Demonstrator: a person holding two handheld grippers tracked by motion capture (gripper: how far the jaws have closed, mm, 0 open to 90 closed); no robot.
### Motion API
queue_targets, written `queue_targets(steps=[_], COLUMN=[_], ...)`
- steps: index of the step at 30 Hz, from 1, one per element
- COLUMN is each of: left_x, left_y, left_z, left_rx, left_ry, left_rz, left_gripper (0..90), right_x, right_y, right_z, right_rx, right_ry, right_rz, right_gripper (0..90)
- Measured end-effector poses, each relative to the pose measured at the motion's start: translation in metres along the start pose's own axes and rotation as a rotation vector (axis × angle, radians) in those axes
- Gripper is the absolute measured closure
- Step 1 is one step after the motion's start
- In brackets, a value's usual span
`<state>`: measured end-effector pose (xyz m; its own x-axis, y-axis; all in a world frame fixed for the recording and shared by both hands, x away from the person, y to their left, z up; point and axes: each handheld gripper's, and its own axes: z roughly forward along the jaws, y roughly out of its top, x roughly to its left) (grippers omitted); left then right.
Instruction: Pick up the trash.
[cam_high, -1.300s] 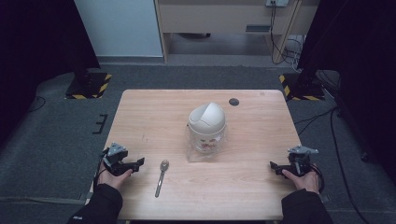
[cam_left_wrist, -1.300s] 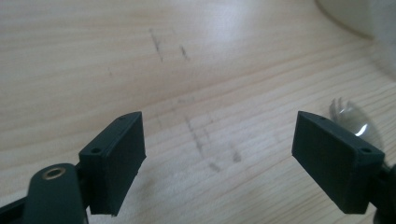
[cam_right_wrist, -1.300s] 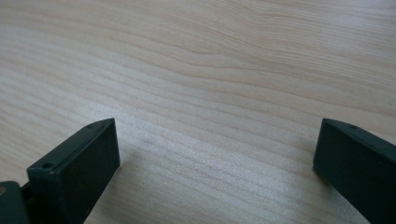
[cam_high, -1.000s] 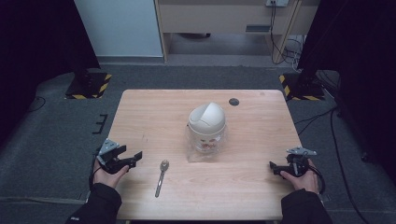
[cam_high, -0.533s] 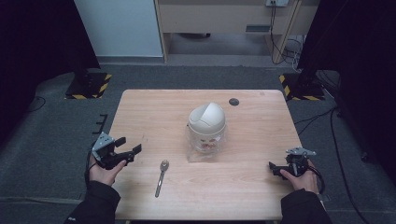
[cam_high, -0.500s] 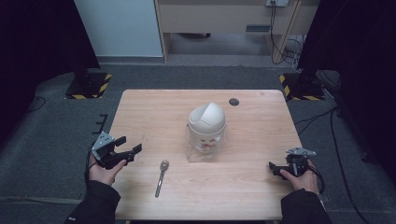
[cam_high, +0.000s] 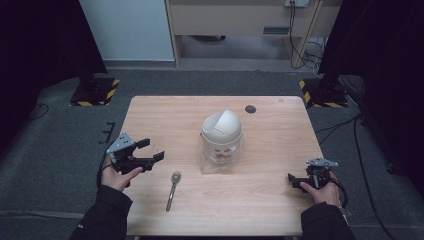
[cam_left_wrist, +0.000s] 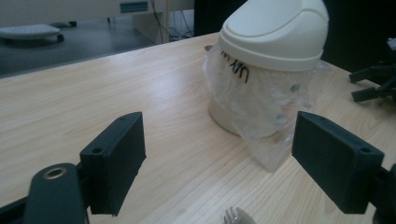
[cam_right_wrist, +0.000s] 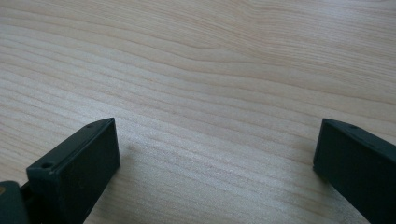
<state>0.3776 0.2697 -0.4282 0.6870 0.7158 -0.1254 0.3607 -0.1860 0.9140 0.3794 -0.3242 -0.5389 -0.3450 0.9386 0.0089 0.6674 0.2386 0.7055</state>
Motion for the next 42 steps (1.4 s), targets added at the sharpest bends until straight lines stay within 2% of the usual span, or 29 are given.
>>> queue_targets(steps=[7, 19, 24, 34, 37, 42], left_x=[-0.010, -0.021, -0.028, -0.041, -0.044, -0.049], left_y=[0.021, 0.049, 0.060, 0.071, 0.073, 0.074], left_z=[0.018, 0.049, 0.064, 0.100, 0.111, 0.130], left_rx=[-0.013, -0.028, -0.012, 0.012, 0.014, 0.038], left_ry=[-0.053, -0.130, -0.156, -0.197, -0.212, -0.219], left_rz=[0.053, 0.113, 0.144, 0.176, 0.173, 0.185], left_gripper=[15.9, 14.8, 13.6, 13.0, 12.8, 12.8], right_x=[0.000, 0.001, 0.002, 0.002, 0.002, 0.002], right_y=[0.000, 0.000, 0.000, 0.000, 0.000, 0.000], right_z=[0.000, 0.001, 0.001, 0.001, 0.001, 0.001], right_rx=[0.001, 0.000, 0.000, 0.000, 0.000, 0.000], right_ry=[0.008, 0.012, 0.013, 0.013, 0.013, 0.012], right_rz=[-0.009, -0.014, -0.014, -0.014, -0.014, -0.014], right_gripper=[0.8, 0.8, 0.8, 0.8, 0.8, 0.8])
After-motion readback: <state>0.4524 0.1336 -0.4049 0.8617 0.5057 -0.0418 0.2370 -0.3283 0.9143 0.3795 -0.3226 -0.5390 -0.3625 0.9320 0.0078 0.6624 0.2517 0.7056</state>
